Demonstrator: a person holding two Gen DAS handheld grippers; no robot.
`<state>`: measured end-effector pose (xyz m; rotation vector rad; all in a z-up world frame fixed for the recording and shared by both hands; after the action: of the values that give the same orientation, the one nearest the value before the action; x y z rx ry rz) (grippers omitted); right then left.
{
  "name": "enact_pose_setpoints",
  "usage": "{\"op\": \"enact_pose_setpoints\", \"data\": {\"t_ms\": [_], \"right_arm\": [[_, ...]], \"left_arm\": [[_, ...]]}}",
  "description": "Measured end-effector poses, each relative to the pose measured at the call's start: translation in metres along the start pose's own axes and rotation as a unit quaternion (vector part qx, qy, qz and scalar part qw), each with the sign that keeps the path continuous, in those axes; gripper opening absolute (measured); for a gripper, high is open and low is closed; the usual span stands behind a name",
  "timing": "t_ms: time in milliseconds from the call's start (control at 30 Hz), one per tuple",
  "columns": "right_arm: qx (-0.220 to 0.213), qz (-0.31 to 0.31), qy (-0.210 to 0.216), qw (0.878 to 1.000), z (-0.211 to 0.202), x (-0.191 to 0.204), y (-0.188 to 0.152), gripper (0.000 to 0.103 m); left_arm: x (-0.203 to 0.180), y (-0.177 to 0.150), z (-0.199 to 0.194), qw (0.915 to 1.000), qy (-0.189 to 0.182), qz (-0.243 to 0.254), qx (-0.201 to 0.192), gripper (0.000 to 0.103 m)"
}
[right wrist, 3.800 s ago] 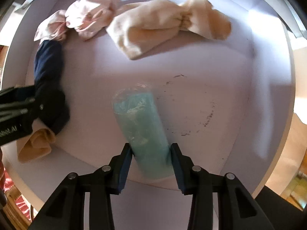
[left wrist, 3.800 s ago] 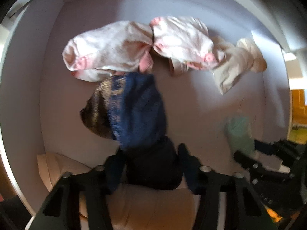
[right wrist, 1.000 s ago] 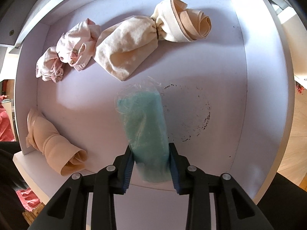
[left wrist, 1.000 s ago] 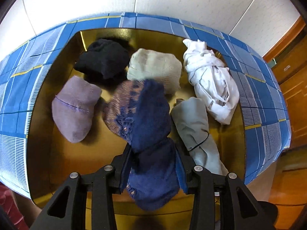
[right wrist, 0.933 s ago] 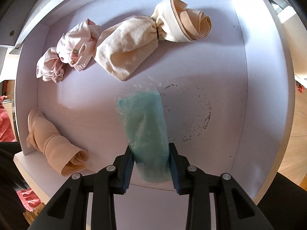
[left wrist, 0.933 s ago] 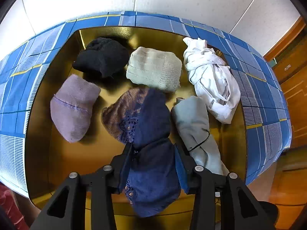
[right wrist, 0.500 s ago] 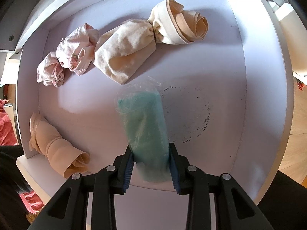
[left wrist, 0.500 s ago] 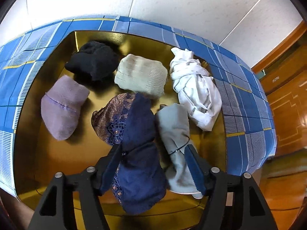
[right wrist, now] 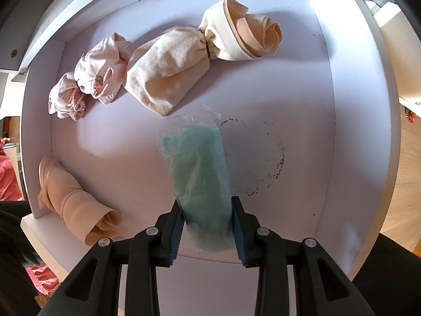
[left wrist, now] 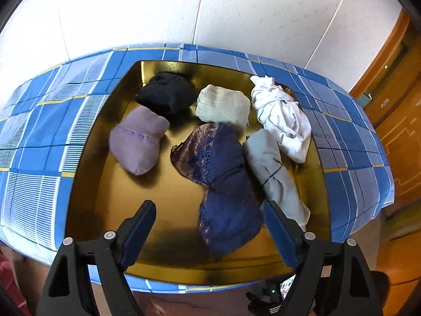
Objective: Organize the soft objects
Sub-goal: 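Move the left tool back down over the drawer of clothes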
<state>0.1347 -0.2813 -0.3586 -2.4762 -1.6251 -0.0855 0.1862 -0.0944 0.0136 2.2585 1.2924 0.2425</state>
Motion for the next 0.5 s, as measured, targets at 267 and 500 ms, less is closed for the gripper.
{"op": "enact_pose_setpoints", "data": {"t_ms": [267,500], "right_arm": [[-0.004,0.008,0.003,1.0,-0.004,-0.008,0.0,0.034],[-0.005,0.01,-0.002,1.0,-0.002,-0.006,0.002,0.034]], "left_arm": [[-0.015,-0.025,-0.041,0.9967,-0.012,0.054,-0.059,0.091],[-0.036,-0.067,-0.074,0.9881,-0.033,0.118,-0.092,0.097]]}}
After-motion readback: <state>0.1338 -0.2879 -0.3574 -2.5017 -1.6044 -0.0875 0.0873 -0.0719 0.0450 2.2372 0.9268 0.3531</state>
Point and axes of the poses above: each gripper's, at about its wrist camera, not at the fingertips, and z roughly the way its jaws point, x to its left, y to its top, the point moved 3 cm from there along z, roughly the way its jaws point, and after that the axes turned 10 degrees about z, right-handed, at the moved point
